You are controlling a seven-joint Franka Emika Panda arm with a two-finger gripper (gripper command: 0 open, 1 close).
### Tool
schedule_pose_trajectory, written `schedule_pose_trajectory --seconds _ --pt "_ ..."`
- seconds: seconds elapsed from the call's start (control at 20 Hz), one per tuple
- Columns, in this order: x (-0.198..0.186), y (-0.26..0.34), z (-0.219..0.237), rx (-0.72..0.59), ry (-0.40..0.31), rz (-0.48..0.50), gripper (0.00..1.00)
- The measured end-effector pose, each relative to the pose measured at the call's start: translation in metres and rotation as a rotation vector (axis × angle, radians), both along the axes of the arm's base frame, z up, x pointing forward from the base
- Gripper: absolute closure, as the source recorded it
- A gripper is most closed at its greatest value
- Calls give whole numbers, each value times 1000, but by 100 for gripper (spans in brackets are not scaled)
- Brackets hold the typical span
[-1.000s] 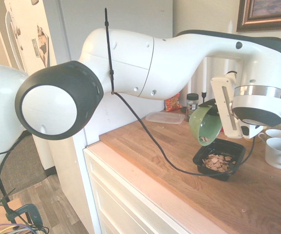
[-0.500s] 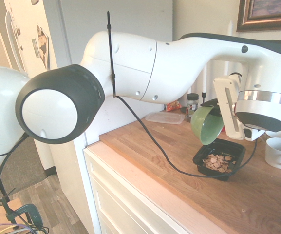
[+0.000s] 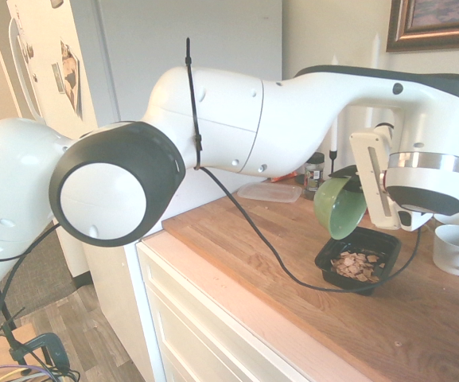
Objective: Pour the cereal into the box
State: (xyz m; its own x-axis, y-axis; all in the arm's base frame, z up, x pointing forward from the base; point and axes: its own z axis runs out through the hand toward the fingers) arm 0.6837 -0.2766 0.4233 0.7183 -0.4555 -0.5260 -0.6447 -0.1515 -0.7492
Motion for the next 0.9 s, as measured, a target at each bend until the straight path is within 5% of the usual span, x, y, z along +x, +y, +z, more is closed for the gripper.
schedule_pose_trajectory --seconds 0.35,0.9 --pt "22 135 83 -412 61 4 100" --pt "5 319 42 -1106 184 -46 100"
